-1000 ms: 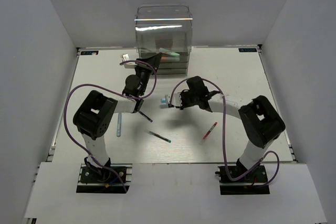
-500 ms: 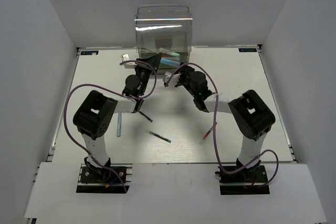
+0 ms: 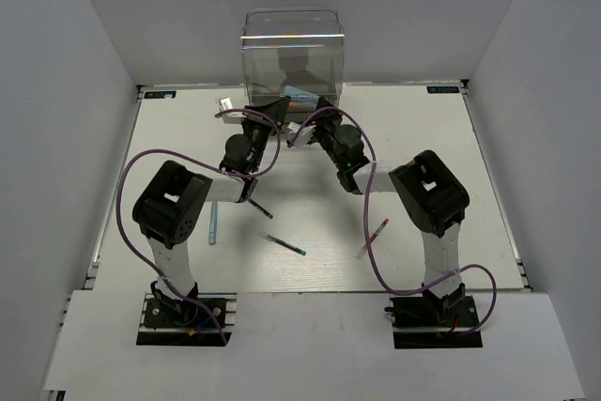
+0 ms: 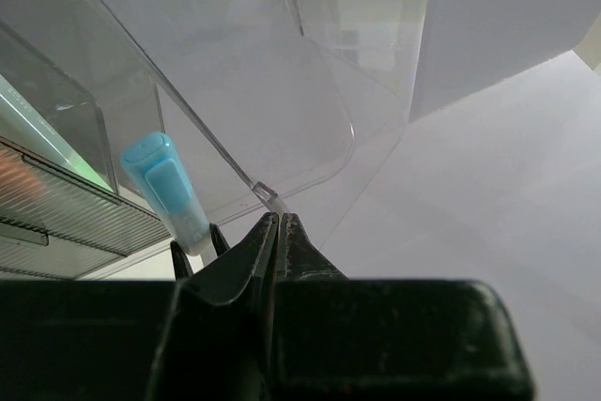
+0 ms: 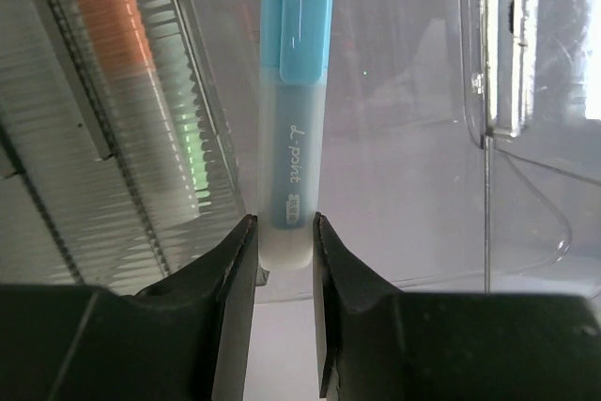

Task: Sort the stationery into containers
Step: Place the pen in the storage box.

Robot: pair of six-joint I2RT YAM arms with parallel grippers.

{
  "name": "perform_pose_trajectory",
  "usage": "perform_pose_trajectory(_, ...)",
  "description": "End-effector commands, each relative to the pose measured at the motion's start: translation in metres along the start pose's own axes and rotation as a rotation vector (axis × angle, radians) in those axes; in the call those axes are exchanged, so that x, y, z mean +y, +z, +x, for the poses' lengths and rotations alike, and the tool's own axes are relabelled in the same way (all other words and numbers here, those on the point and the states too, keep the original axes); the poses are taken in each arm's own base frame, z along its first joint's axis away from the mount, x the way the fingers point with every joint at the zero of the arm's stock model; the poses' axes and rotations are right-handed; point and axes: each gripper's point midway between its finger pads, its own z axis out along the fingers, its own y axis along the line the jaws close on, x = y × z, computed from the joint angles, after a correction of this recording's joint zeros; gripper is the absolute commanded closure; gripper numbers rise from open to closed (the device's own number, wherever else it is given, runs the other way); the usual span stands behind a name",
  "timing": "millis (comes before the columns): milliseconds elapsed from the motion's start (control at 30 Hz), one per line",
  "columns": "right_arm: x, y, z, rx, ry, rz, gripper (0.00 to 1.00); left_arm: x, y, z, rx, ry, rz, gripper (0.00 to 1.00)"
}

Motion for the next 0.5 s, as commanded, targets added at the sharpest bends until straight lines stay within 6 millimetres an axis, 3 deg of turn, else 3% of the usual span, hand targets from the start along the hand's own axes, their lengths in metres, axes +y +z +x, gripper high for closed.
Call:
perform_pose_trajectory(0,-0.042,0.009,-0.002,-0.012,-0.040,0.152,1.00,-0.076,-0.003,-0.036,-0.121,-0.050,0.279,0.95)
perform_pose_trajectory(333,-0.040,0.031,0.007,0.006,-0.140,0.157,1.00,-0.078,-0.002,-0.036,-0.123,-0.061,0.288,0.95)
perform_pose_trajectory(467,-0.027,0.039,0.012,0.002,-0.189,0.122,1.00,-0.078,-0.002,-0.036,-0.123,-0.061,0.288,0.95)
